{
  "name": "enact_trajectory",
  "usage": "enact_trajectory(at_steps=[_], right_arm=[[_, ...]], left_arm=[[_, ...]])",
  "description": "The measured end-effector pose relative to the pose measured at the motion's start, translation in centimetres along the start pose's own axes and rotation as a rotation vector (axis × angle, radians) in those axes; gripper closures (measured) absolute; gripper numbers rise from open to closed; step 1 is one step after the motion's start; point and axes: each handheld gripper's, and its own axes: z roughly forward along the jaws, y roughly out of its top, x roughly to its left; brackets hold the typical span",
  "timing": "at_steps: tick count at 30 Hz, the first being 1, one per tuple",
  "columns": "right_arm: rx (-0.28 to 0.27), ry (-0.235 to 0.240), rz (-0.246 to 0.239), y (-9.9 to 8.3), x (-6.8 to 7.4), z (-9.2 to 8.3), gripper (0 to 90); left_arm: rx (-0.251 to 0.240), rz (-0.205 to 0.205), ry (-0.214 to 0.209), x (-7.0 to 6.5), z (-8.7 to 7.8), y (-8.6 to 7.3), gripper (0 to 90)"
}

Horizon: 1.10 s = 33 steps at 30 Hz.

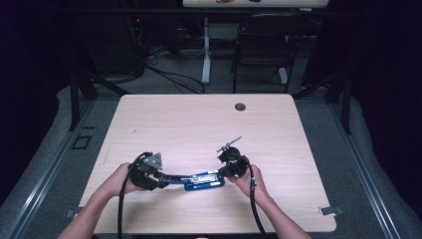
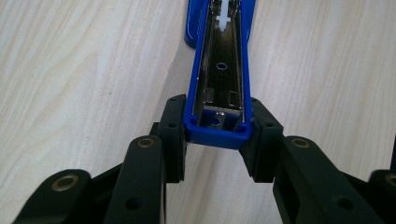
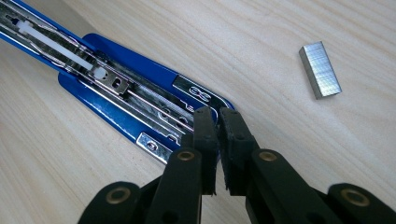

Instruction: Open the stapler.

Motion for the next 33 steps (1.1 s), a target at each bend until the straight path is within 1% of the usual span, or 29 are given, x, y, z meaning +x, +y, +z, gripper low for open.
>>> enact_trajectory(at_steps=[3,4,6,8,9,13,14,15,18,20,21,22,23,24,25,26,28,29,30,31,33], right_arm=[[-0.004,-0.003,-0.004,0.0,0.0,0.0,86.7],[0.004,-0.004,-0.008,0.0,-0.1,0.0,86.7],[0.005,-0.006,-0.003,0.0,0.0,-0.1,86.7],[0.009,-0.008,-0.003,0.0,0.0,-0.1,86.6],[0.021,-0.005,-0.007,0.0,-0.1,-0.2,86.6],[0.03,-0.002,0.006,0.0,-0.2,-0.3,86.3],[0.041,-0.008,-0.003,0.0,-0.3,-0.4,86.3],[0.041,-0.015,0.0,-0.1,-0.2,-0.4,86.2],[0.053,-0.032,-0.006,-0.2,-0.2,-0.6,86.1],[0.049,-0.031,0.005,-0.4,-0.2,-0.7,86.1],[0.064,-0.029,-0.001,-0.4,-0.4,-0.8,86.1],[0.056,-0.027,0.012,-0.6,-0.4,-0.8,86.1],[0.072,-0.026,0.017,-0.6,-0.5,-1.0,86.1],[0.057,-0.026,0.026,-0.7,-0.5,-1.0,86.0],[0.071,-0.025,0.026,-0.8,-0.7,-1.1,86.0],[0.074,-0.021,0.033,-0.9,-0.8,-1.2,86.0],[0.09,-0.017,0.052,-1.1,-1.2,-1.6,85.9],[0.082,-0.011,0.059,-1.3,-1.4,-1.7,85.8],[0.089,-0.006,0.07,-1.3,-1.6,-1.9,85.5],[0.086,0.001,0.07,-1.4,-1.9,-2.0,85.4],[0.065,0.012,0.074,-1.3,-2.0,-2.2,84.5]], left_arm=[[0.006,0.0,-0.001,0.1,0.1,0.0,65.3],[0.009,0.0,-0.002,0.1,0.2,0.0,65.3],[0.026,0.008,0.0,0.2,0.3,0.1,65.2],[0.036,0.006,0.003,0.3,0.5,0.2,65.0],[0.04,0.005,0.001,0.4,0.6,0.2,64.9],[0.069,0.009,0.003,0.8,1.2,0.4,64.5],[0.072,0.011,0.005,0.9,1.4,0.5,64.4],[0.072,0.01,0.009,1.1,1.6,0.6,64.2],[0.084,0.013,0.003,1.5,2.1,0.9,63.9],[0.084,0.014,-0.003,1.6,2.3,1.1,63.8],[0.085,0.014,-0.005,1.7,2.4,1.1,63.7],[0.087,0.021,-0.005,1.7,2.5,1.2,63.7],[0.084,0.013,-0.01,1.7,2.6,1.3,63.6],[0.082,0.015,-0.011,1.7,2.7,1.5,63.6],[0.078,0.014,-0.016,1.7,2.9,1.6,63.5],[0.073,0.018,-0.018,1.6,3.0,1.8,63.6],[0.079,0.028,-0.018,1.4,3.3,2.1,63.6],[0.074,0.023,-0.022,1.4,3.4,2.2,63.6],[0.07,0.022,-0.022,1.4,3.5,2.3,63.6],[0.076,0.021,-0.026,1.4,3.5,2.3,63.6],[0.073,0.024,-0.026,1.5,3.5,2.3,63.6]])
